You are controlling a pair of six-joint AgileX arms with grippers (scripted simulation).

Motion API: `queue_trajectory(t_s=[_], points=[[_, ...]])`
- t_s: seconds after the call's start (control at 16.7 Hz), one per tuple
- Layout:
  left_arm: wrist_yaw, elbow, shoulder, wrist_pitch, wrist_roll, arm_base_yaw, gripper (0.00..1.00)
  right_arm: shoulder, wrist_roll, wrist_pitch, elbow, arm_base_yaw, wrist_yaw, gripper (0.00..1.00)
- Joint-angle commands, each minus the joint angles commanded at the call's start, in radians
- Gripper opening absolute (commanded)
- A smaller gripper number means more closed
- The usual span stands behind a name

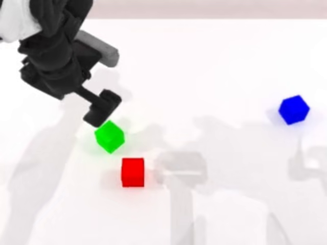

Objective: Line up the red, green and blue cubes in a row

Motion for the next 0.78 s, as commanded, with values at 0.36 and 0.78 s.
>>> queue_trajectory(t_s=[0.36,0.78], points=[[-0.003,0.241,0.277,-0.146,0.047,-0.056,1.00,-0.313,-0.090,0.268,-0.333,-0.111,-0.087,1.00],[-0.003,0.279,0.315,-0.167,0.054,-0.060,1.00,-0.357,-0.098,0.304,-0.372,-0.124,-0.102,1.00]])
